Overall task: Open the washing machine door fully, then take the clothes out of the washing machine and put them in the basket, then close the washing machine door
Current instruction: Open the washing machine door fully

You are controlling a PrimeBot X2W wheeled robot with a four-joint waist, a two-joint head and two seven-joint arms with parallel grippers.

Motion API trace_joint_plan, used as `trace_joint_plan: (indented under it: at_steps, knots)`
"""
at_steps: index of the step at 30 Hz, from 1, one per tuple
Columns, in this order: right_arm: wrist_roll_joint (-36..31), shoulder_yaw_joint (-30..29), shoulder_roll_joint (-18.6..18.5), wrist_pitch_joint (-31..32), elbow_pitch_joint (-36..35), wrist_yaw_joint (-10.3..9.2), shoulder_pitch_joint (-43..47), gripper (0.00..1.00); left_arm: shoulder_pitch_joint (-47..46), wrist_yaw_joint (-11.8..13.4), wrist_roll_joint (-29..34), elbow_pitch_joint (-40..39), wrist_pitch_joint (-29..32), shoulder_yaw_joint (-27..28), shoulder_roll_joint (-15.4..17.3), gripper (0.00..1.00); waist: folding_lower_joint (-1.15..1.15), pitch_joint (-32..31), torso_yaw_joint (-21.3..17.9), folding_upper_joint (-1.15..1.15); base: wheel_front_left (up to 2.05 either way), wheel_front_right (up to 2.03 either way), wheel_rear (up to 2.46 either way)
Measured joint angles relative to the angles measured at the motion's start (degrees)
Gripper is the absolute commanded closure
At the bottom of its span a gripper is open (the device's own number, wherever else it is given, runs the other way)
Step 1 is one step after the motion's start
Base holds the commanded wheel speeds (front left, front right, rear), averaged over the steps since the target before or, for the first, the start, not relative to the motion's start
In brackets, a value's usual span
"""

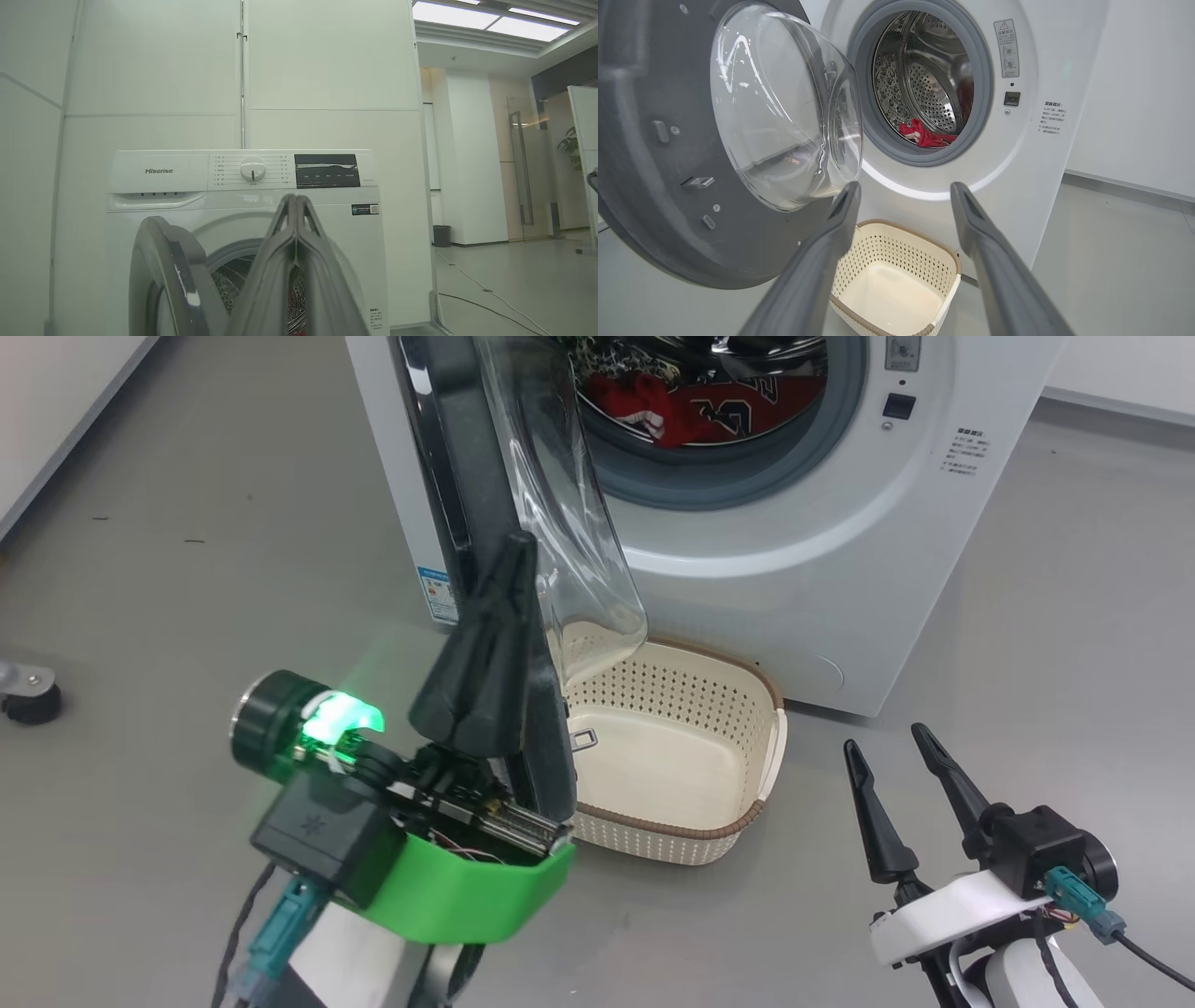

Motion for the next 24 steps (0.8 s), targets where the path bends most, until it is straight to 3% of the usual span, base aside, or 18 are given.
trace_joint_plan:
  at_steps: [10, 24]
  knots:
    - [-0.3, -0.11, 0.64, 0.0, 0.29, 0.3, -0.01, 0.0, 3.92, -2.37, -0.86, 6.3, 1.21, -9.83, 0.35, 1.0, 0.0, 0.35, -2.84, 0.0, 0.0, 0.0, 0.0]
    - [-0.49, -1.72, 1.02, 0.0, 0.31, 0.79, -0.01, 0.0, 6.94, -2.26, -3.82, 16.66, 6.43, -11.65, 0.46, 1.0, 0.0, 1.74, -5.06, 0.0, 0.0, 0.0, 0.0]
